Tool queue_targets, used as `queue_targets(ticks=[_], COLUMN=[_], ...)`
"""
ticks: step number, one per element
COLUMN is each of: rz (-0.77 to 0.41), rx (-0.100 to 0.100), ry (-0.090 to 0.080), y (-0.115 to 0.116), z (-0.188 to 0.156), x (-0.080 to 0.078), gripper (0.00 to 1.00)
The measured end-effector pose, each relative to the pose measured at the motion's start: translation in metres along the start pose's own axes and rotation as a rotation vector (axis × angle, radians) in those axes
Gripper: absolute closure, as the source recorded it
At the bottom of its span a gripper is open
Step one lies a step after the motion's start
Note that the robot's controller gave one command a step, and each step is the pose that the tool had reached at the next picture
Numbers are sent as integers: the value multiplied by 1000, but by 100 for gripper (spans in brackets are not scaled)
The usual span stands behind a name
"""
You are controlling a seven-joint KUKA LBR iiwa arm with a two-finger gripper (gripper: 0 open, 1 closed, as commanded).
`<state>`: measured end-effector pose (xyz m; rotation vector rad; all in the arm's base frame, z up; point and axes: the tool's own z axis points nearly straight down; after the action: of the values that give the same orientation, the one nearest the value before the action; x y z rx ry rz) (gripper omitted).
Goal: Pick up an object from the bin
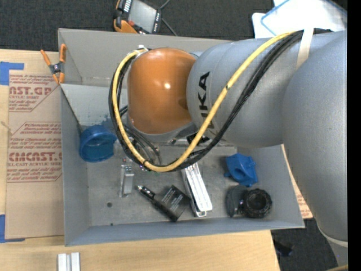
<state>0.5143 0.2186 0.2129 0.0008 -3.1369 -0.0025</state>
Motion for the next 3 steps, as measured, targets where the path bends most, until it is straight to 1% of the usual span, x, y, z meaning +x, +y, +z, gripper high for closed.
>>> queue_targets(ticks=[1,2,3], rz=[-28,-7,-74], rx=[-1,-3,-4], ry=[-15,1,-21], y=[-27,-21,-45], z=[12,44,72], x=[-42,23,-11], gripper=[0,0,0])
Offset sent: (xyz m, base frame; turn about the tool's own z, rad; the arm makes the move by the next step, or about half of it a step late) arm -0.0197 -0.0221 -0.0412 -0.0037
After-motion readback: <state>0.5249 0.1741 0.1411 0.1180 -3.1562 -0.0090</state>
